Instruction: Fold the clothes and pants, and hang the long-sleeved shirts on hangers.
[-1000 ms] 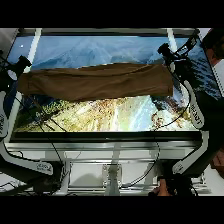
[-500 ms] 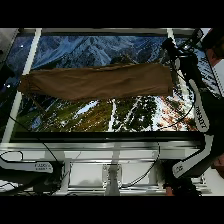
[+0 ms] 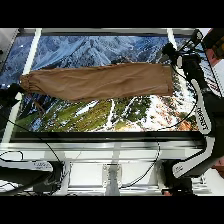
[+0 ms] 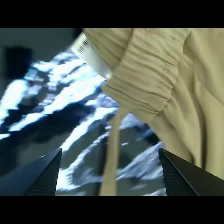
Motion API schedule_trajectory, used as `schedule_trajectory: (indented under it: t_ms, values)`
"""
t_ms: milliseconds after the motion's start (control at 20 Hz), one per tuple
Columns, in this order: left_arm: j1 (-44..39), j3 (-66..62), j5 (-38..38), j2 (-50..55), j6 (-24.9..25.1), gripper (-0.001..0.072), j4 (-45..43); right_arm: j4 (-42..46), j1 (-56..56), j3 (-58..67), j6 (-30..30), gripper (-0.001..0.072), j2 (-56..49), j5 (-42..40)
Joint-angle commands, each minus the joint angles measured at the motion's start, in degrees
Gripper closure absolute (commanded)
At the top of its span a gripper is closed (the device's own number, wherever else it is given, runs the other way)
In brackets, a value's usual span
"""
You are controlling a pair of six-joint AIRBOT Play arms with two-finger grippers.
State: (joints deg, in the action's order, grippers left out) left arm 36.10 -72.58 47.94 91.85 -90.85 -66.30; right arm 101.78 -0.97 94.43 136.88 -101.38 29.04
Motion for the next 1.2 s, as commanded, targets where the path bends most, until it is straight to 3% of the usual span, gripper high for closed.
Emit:
schedule_trajectory:
  t_ms: [0,150,350,450,600,850,950,1100,1150]
  values:
    - [0.24,2.64,-5.81,2.64,1.38,0.0008,11.39,-2.32,0.00,0.02,-0.11,0.0092,0.09,3.89]
    - [-0.35,2.64,-10.08,6.40,3.02,0.0008,19.21,-5.75,0.00,0.02,-0.13,0.0092,0.09,3.98]
    - [-1.62,2.64,-16.85,9.25,13.99,0.0009,34.38,-7.54,0.00,0.02,-0.13,0.0094,0.09,4.00]
    - [-2.23,2.64,-21.03,10.27,13.77,0.0008,37.97,-7.58,0.07,0.02,-0.13,0.0157,0.09,4.02]
    - [-2.93,2.64,-24.61,12.17,13.79,0.0009,42.66,-7.65,0.79,0.02,-0.52,0.0162,0.09,3.98]
    - [-5.88,2.01,-31.98,12.57,16.44,0.0023,42.80,-7.65,3.93,0.02,-11.93,0.0162,0.09,3.98]
    - [-7.48,1.25,-33.29,12.57,19.58,0.0183,42.77,-7.58,5.14,0.02,-13.57,0.0162,0.09,3.98]
    - [-10.14,0.15,-38.53,12.59,22.14,0.0254,42.75,-7.61,6.10,0.02,-13.57,0.0162,0.09,4.02]
    - [-10.78,-0.13,-40.06,12.61,22.14,0.0416,42.75,-7.52,6.36,0.02,-13.60,0.0162,0.11,4.44]
